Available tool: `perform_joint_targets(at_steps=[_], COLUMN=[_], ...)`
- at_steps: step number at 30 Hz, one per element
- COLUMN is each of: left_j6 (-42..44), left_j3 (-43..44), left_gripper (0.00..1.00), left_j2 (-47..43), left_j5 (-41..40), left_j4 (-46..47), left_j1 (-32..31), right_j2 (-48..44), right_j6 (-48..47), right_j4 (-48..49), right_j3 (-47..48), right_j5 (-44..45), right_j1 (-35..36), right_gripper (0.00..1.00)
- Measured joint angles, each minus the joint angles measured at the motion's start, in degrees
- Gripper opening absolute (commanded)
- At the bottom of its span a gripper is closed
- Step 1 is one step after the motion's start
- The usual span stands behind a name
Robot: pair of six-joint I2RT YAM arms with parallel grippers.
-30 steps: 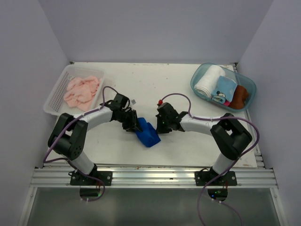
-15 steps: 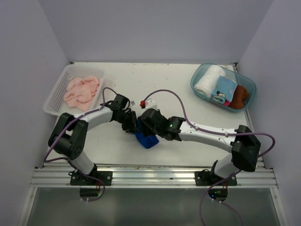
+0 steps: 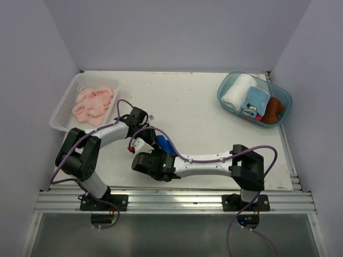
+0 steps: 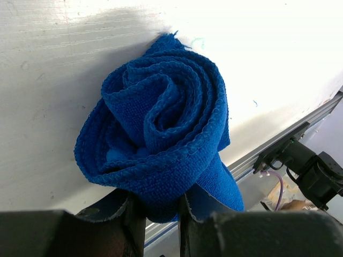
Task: Roll the towels
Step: Roll the towel
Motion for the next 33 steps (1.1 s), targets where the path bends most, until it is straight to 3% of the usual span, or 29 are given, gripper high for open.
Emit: perform_joint_targets(at_steps=[13, 20, 23, 25, 28, 33], left_j6=[-0.15, -1.29, -1.38, -1.38, -1.36, -1.2], left_j3=[0.0, 0.0, 0.0, 0.0, 0.0, 0.0], left_gripper=[0.25, 0.31, 0.36, 0.39, 0.5, 0.73], left_j2=[0.11, 0.11, 0.11, 0.11, 0.11, 0.11], left_j5=[0.02, 0.02, 0.04, 0.04, 0.07, 0.33], left_j4=[0.0, 0.13, 0.13, 0.13, 0.15, 0.0], left_j1=[0.0, -0.02, -0.02, -0.04, -0.04, 0.39], right_j2=[3.65, 5.25, 5.51, 5.49, 4.63, -0.59], right_j6=[0.83, 3.98, 5.38, 6.34, 7.61, 8.5], right_j4=[1.03, 2.69, 3.32, 3.98, 5.88, 11.17], right_j3=[-2.32, -4.68, -5.29, -6.08, -7.76, -13.18], right_j5=[0.96, 2.93, 3.5, 3.96, 3.85, -1.6], right_j1=[-0.68, -1.64, -2.21, -2.93, -4.13, -6.97], right_gripper=[0.64, 0.62, 0.56, 0.44, 0.31, 0.23])
